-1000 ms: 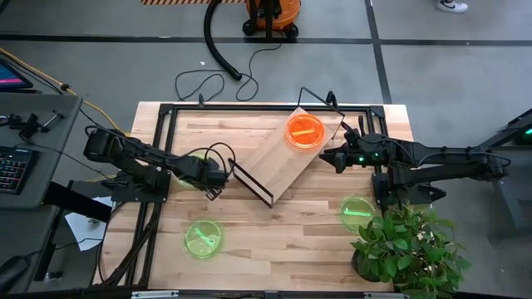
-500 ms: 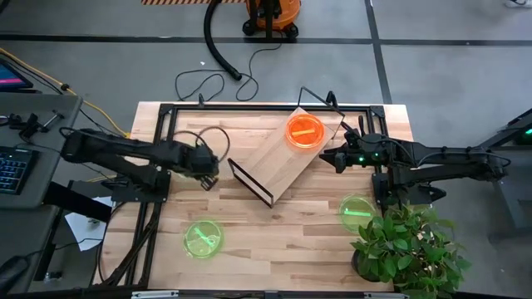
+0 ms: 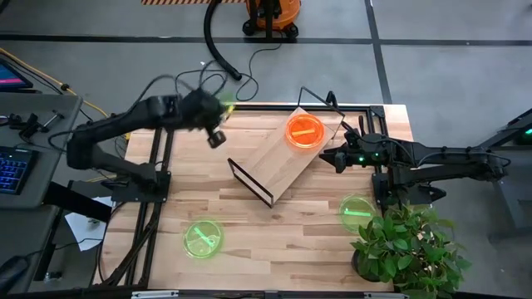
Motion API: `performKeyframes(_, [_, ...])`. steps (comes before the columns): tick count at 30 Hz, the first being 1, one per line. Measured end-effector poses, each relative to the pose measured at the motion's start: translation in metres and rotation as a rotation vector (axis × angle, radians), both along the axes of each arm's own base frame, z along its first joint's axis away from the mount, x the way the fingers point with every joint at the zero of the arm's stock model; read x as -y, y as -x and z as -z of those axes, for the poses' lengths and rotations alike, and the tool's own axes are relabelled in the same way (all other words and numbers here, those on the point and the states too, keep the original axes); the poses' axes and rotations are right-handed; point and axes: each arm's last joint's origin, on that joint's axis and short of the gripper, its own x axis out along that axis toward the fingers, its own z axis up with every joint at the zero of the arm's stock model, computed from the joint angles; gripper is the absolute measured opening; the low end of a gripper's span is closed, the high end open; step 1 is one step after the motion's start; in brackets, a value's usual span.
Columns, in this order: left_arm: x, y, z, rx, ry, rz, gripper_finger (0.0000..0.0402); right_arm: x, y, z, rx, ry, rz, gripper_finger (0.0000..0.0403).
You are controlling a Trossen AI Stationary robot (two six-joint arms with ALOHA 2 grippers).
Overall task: Place and stack plates onto a shelf
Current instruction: Put the top left green plate on the shelf
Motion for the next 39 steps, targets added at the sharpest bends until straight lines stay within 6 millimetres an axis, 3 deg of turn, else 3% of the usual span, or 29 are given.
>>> performKeyframes(5, [-0.016, -0.045, -0.016, -0.062, -0.088, 0.448, 0.0, 0.0, 0.0, 0.0, 0.001, 0.0, 0.0, 0.0197])
performKeyframes(8, [-0.017, -0.071, -0.013, -0.093, -0.106, 0.667, 0.0, 0.0, 0.0, 0.0, 0.0, 0.0, 0.0, 0.0197])
performKeyframes(11, [-0.015, -0.096, -0.001, -0.103, -0.044, 0.761, 0.0, 0.0, 0.0, 0.0, 0.0, 0.0, 0.0, 0.0197])
performKeyframes(19, [0.005, -0.136, 0.042, -0.144, 0.194, 0.753, 0.0, 0.001, 0.0, 0.0, -0.002, 0.021, 0.042, 0.0197])
performKeyframes(27, [0.023, -0.157, 0.071, -0.212, 0.268, 0.71, 0.0, 0.002, 0.0, 0.0, -0.005, 0.03, 0.047, 0.0197])
performKeyframes(39, [0.025, -0.164, 0.078, -0.208, 0.274, 0.695, 0.0003, 0.002, 0.0, 0.0, -0.004, 0.028, 0.048, 0.0197])
